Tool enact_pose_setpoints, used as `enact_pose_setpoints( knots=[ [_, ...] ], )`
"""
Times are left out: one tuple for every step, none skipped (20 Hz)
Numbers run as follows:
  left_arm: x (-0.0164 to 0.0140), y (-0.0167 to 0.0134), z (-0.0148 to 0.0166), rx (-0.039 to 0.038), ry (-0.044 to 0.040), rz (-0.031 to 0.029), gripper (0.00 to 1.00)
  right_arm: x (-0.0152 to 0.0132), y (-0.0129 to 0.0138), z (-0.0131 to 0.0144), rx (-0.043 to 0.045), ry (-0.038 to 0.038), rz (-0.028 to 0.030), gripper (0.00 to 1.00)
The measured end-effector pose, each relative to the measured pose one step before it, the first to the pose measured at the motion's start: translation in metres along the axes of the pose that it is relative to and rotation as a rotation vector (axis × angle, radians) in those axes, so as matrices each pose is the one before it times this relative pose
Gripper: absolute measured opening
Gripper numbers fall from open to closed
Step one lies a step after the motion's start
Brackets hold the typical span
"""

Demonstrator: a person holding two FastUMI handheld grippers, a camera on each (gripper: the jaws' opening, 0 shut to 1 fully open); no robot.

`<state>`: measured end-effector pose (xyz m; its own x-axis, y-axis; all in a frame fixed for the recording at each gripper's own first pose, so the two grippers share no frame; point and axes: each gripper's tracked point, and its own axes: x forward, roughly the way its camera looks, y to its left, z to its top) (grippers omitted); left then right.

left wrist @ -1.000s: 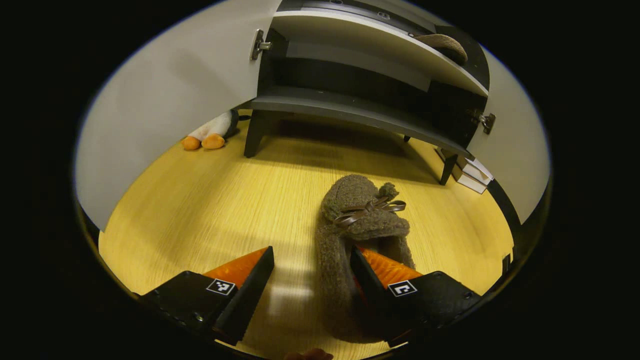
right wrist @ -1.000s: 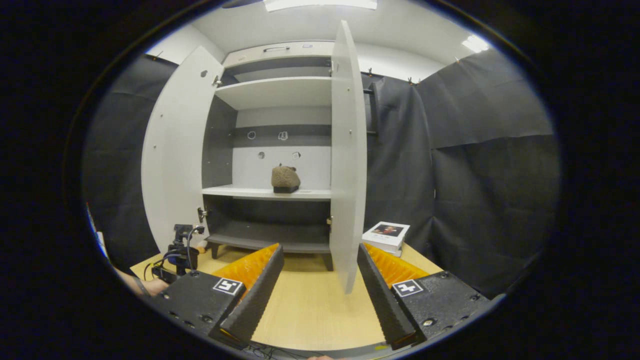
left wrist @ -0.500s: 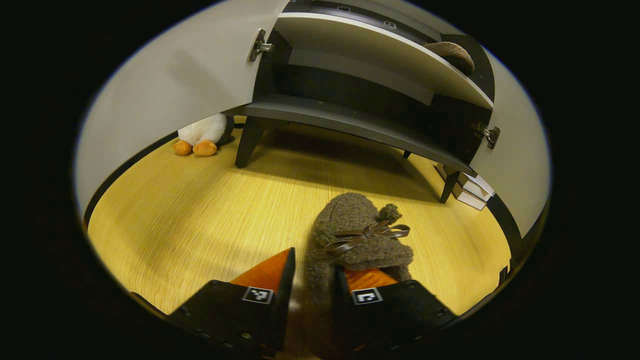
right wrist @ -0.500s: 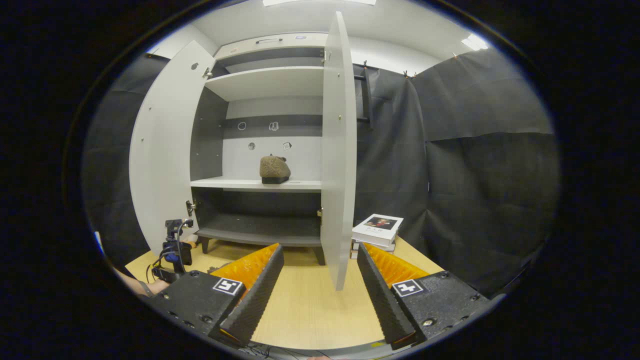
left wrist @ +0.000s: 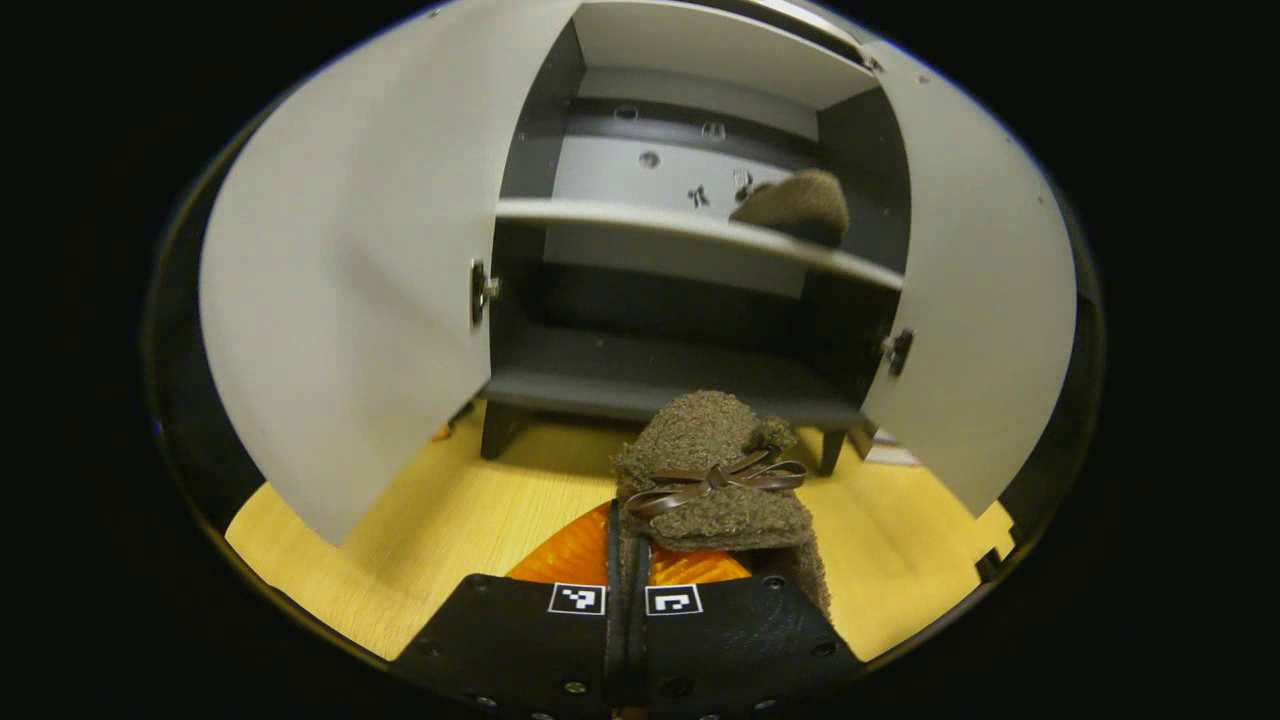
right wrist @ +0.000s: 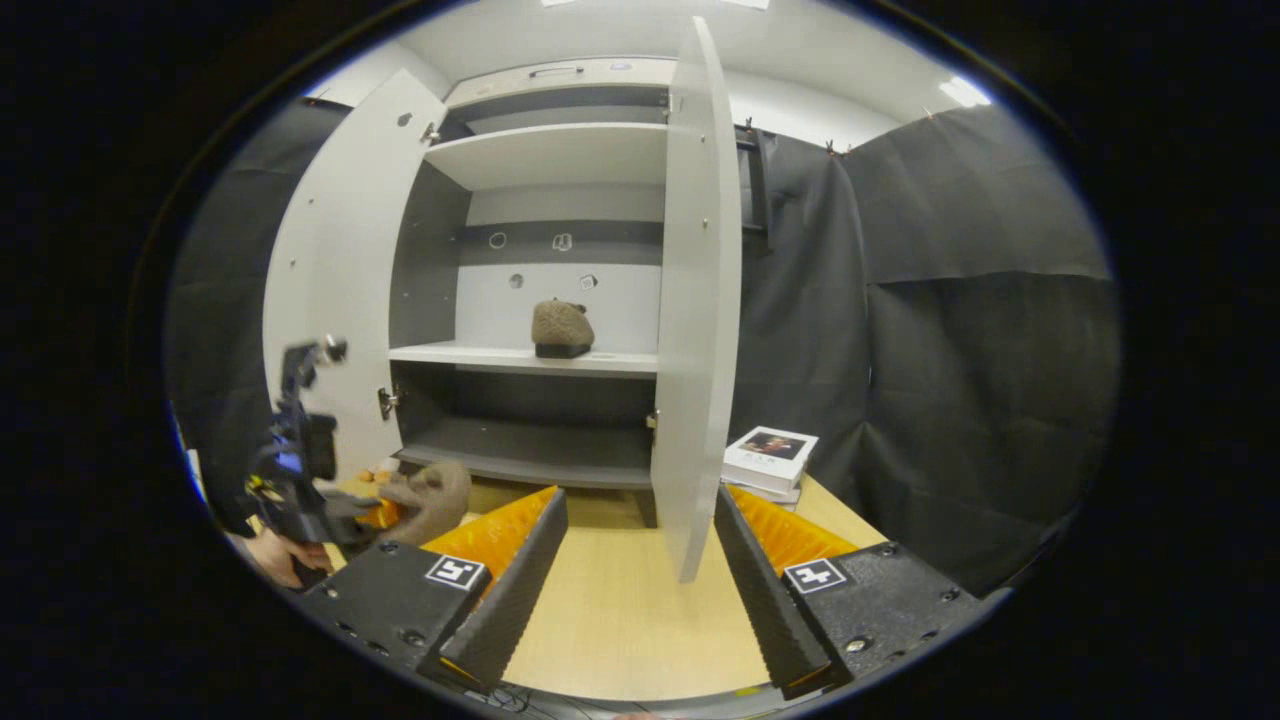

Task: Grab one shoe with the right hand and put it into the shoe cabinet, grab the other shoe with the left hand and put it into the shoe cabinet; then close the right door with the right hand and the left door with the left hand.

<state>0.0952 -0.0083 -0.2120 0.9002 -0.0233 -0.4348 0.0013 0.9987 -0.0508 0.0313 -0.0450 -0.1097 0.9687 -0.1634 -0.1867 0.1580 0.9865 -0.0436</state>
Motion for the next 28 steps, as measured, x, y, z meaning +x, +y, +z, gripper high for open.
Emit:
enact_pose_setpoints(
  knots=[
    [-0.00757, -0.00853, 0.0314, -0.01031, -0.06055, -0.0155, 0.0, 0.00052, 0.00285, 0.001, 0.00109, -0.00361, 0.00924, 0.94],
    [-0.00271, -0.00791, 0.03182, -0.0012, -0.05557, -0.01246, 0.0, 0.00022, 0.00326, 0.00079, -0.0003, -0.00307, 0.01033, 0.94],
    [0.00089, -0.00679, 0.03075, -0.00208, -0.04831, -0.00946, 0.0, 0.0011, 0.00272, 0.00168, -0.00125, -0.00652, 0.00975, 0.94],
    [0.00479, -0.00624, 0.02893, -0.00187, -0.04287, -0.00856, 0.0, 0.00041, 0.00248, 0.00216, -0.00213, -0.00822, 0.00862, 0.94],
    [-0.0013, -0.00675, 0.0254, 0.00254, -0.04416, -0.01089, 0.0, -0.00099, 0.00182, 0.00145, -0.00228, -0.00699, 0.00425, 0.94],
    [0.01804, -0.00675, 0.02882, 0.01654, -0.03475, -0.01102, 0.0, -0.00013, 0.00075, 0.00153, -0.00242, -0.0084, -0.00051, 0.94],
    [0.01416, 0.00164, 0.01548, 0.02101, -0.04168, 0.00769, 0.0, -0.00089, 0.00072, -0.00029, -0.00257, -0.00588, -0.00123, 0.94],
    [0.01487, 0.00007, 0.0152, 0.00876, -0.02013, 0.00923, 0.0, -0.00127, 0.00291, 0.00021, -0.00312, -0.00024, 0.00738, 0.94],
    [0.01778, 0.00229, 0.0142, -0.00219, -0.0147, 0.00601, 0.0, -0.00139, -0.00009, 0.00014, -0.00328, 0.00012, 0.00004, 0.94],
    [0.02047, 0.00204, 0.00939, -0.00016, -0.00143, 0.00594, 0.0, -0.00039, -0.00048, 0.00162, -0.0009, -0.00474, -0.00084, 0.94],
    [0.02029, 0.00376, 0.00512, 0.01023, 0.01769, 0.01483, 0.0, -0.00097, 0.00071, 0.0014, -0.00022, -0.0054, -0.00002, 0.94],
    [0.02027, 0.00476, 0.00071, 0.017, 0.03762, 0.01595, 0.01, -0.00099, 0.00066, 0.00098, 0.00083, -0.00434, 0.00212, 0.94],
    [0.02023, 0.00494, 0.00063, 0.01669, 0.03706, 0.01815, 0.0, -0.00248, -0.00007, 0.00083, -0.00031, -0.00141, 0.00011, 0.94],
    [0.01934, 0.00356, 0.0024, 0.02654, 0.03917, 0.01185, 0.01, -0.00149, -0.00077, 0.0013, 0.00033, -0.0018, -0.0014, 0.94],
    [0.01958, 0.00137, 0.00189, 0.02861, 0.03483, 0.01056, 0.01, -0.00145, -0.00091, -0.00018, 0.00048, -0.00005, -0.00286, 0.94],
    [0.0159, -0.0005, 0.002, 0.01428, 0.03208, 0.00487, 0.01, -0.00191, -0.00064, 0.00098, 0.00189, -0.00292, -0.0013, 0.94],
    [0.01405, -0.00369, 0.00252, 0.00652, 0.01436, -0.00469, 0.0, 0.00061, -0.0016, 0.00036, -0.00071, -0.0012, -0.00409, 0.94],
    [0.0147, -0.00443, -0.00249, -0.00333, 0.03173, -0.00512, 0.0, 0.00121, -0.00194, -0.00067, -0.00075, 0.00239, -0.00515, 0.94],
    [0.01495, -0.00281, 0.00093, -0.00491, 0.03378, -0.00047, 0.01, 0.00003, -0.00196, 0.00033, 0.00208, 0.00011, -0.00221, 0.94],
    [0.01219, -0.00193, -0.0061, -0.00959, 0.04006, 0.00612, 0.01, 0.0001, -0.00181, 0.00107, 0.00305, 0.00041, -0.00313, 0.94],
    [0.0135, -0.00236, -0.00725, -0.00342, 0.03464, 0.00413, 0.0, 0.0008, -0.0019, 0.00066, 0.00586, -0.00243, -0.00318, 0.94],
    [0.0118, 0.00211, -0.01012, 0.00137, 0.04359, 0.01522, 0.01, -0.00005, -0.00189, -0.00047, 0.00586, 0.00099, -0.00445, 0.94],
    [0.01038, 0.00364, -0.0126, -0.00196, 0.04788, 0.01703, 0.01, -0.00035, -0.00115, -0.00057, 0.00578, 0.00023, -0.00391, 0.94],
    [0.01025, 0.00185, -0.01202, -0.00532, 0.0486, 0.01189, 0.0, 0.0, -0.00135, -0.00071, 0.00269, 0.00342, -0.00437, 0.94],
    [0.0087, 0.00185, -0.01295, -0.00838, 0.05101, 0.00855, 0.0, 0.00027, -0.00071, -0.00043, 0.0003, 0.00133, -0.00344, 0.94],
    [0.007, 0.00291, -0.00893, -0.01209, 0.0434, 0.00466, 0.01, -0.00021, -0.00166, -0.00029, -0.00271, 0.00052, -0.00484, 0.94],
    [0.00224, 0.0022, -0.00094, -0.02126, 0.01569, -0.00045, 0.0, -0.00018, -0.0021, -0.00166, -0.00572, 0.00342, -0.00509, 0.94],
    [0.0028, -0.00023, 0.00016, -0.01902, 0.01186, -0.00402, 0.01, -0.00027, -0.00173, -0.00193, -0.00617, 0.00645, -0.00305, 0.94]
  ],
)
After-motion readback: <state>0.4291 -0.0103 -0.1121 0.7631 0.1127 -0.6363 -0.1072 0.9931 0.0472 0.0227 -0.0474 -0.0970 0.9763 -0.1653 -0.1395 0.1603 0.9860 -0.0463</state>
